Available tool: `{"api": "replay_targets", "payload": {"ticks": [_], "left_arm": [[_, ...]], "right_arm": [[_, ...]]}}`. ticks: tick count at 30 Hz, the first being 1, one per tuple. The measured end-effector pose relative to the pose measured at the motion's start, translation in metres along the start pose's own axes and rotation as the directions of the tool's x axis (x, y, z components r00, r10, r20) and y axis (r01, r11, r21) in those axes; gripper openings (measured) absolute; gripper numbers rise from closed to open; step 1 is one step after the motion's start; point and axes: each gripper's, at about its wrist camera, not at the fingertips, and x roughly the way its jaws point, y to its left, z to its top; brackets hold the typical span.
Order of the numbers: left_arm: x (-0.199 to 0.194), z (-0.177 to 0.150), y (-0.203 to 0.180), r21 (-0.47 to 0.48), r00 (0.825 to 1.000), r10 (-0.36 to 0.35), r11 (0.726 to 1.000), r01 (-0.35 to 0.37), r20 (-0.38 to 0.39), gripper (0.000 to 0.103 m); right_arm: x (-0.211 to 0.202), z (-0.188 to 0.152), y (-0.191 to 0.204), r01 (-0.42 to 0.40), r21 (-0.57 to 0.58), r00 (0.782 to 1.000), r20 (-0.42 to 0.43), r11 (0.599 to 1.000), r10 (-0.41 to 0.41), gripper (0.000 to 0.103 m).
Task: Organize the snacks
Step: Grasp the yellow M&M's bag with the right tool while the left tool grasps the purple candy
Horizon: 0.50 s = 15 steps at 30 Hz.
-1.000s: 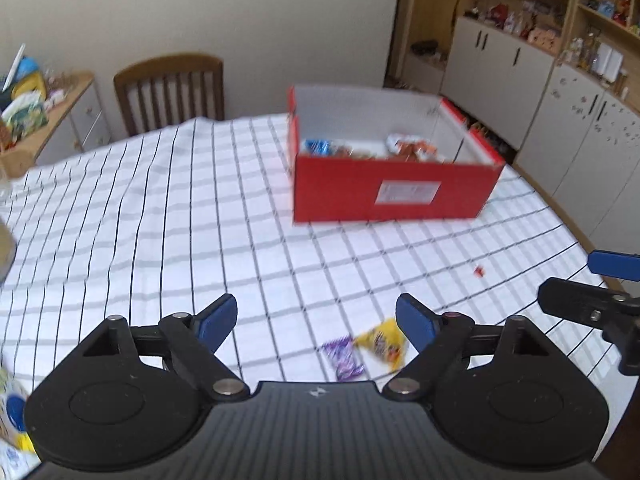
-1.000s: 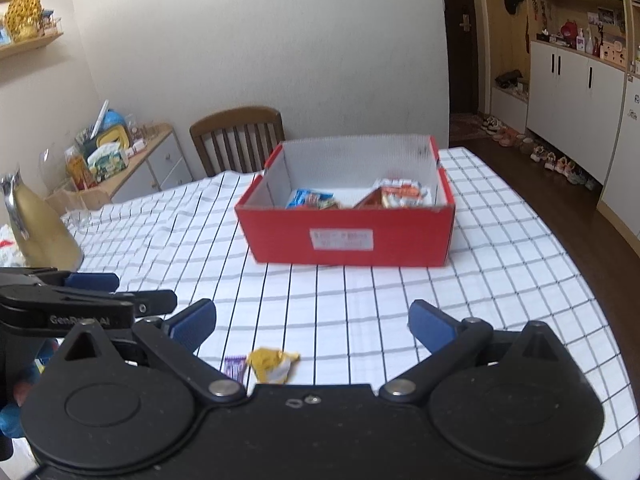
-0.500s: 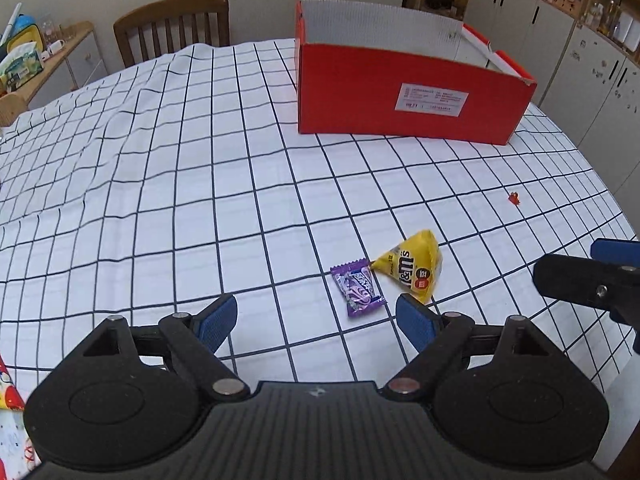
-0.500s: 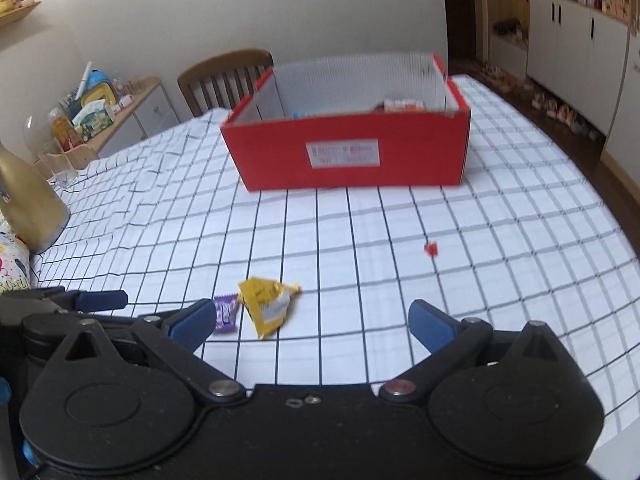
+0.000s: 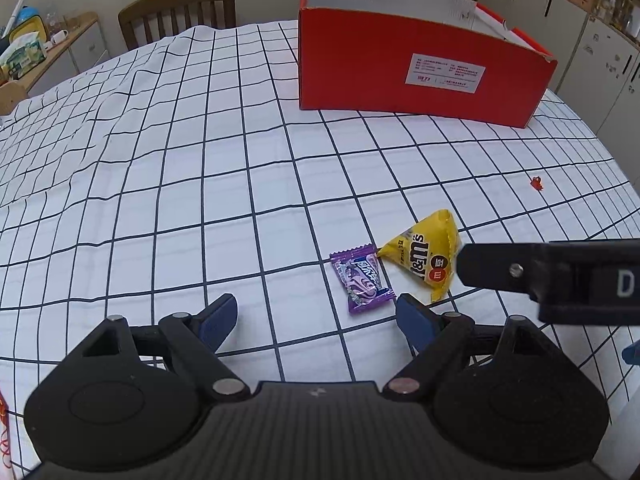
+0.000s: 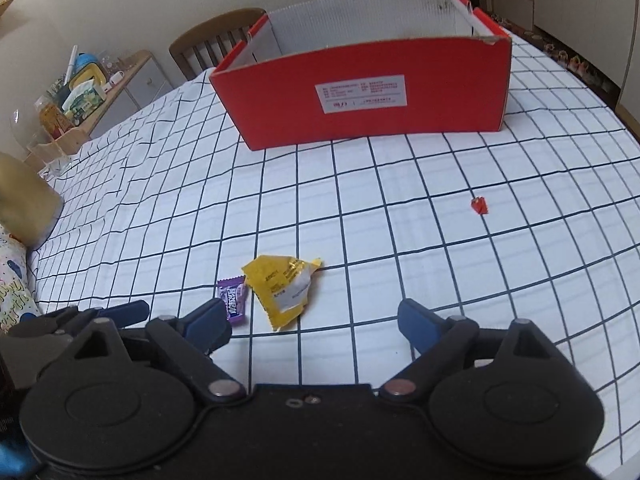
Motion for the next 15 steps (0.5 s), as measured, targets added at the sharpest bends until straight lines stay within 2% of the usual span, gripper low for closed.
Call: {"api": "replay_targets", "payload": {"ticks": [4,12,13,15], "left_arm": [[0.004,0.001,-0.003,-0.001,1.0,-0.001,1.0,0.001,0.002,0.087],[0.009,0.007,-0.008,-0.001,1.0,-0.014,1.0,0.014,0.012,0.086],[0.01,0.008,-0.009,0.004,1.0,-0.016,1.0,0.016,0.013,0.084],[0.011,0.008,-0.011,0.015,1.0,-0.028,1.0,0.027,0.007,0.072]], "right_arm": [[0.008,0.004,0.005,-0.037,0.008,0.999,-0.026,0.999,0.037,0.084],[0.029,0.014,0.013,-0.034,0.002,0.997,-0.066,0.999,0.034,0.071],[0.031,0.015,0.013,-0.032,0.001,0.997,-0.071,0.999,0.032,0.068],[0.033,0.016,0.014,-0.035,-0.001,0.996,-0.079,0.999,0.035,0.064]]}}
